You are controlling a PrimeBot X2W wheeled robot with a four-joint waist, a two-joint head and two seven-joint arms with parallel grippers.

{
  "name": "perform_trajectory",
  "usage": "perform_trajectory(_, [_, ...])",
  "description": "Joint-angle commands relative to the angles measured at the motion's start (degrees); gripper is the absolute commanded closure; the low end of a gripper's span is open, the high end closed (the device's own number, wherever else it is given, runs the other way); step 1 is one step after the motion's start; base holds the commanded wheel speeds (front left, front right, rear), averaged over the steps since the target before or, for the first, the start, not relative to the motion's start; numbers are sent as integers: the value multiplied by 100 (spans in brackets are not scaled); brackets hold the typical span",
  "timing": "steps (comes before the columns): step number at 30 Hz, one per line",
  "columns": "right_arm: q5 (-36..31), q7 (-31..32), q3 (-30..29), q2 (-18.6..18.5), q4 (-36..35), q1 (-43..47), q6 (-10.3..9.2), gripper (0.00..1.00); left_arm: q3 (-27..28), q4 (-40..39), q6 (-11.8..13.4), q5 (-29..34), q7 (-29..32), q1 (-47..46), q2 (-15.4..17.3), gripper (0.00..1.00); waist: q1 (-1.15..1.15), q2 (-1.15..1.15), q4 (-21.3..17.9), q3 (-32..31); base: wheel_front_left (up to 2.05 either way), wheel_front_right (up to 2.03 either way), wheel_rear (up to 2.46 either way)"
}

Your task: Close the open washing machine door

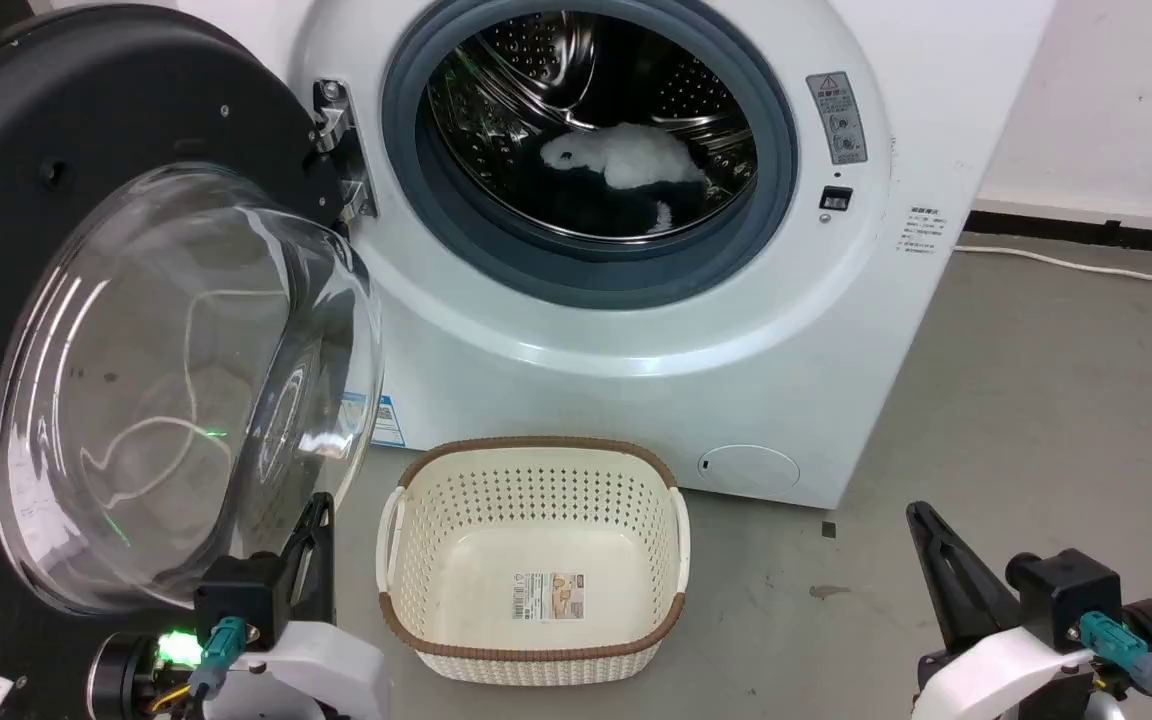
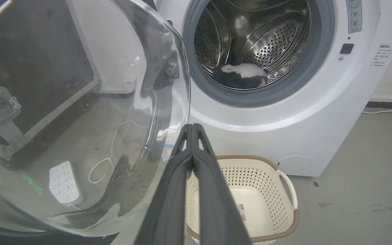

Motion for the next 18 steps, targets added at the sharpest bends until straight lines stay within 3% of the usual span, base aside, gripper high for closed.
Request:
perform_trajectory(1, [-43,2,-3,3,-27,-80,5,100,6,-23,16,16,2,22,-2,100,0,0,0,0,0,0,0])
perform_trajectory(18, [-43,2,-3,3,-27,-80,5,100,6,-23,16,16,2,22,-2,100,0,0,0,0,0,0,0])
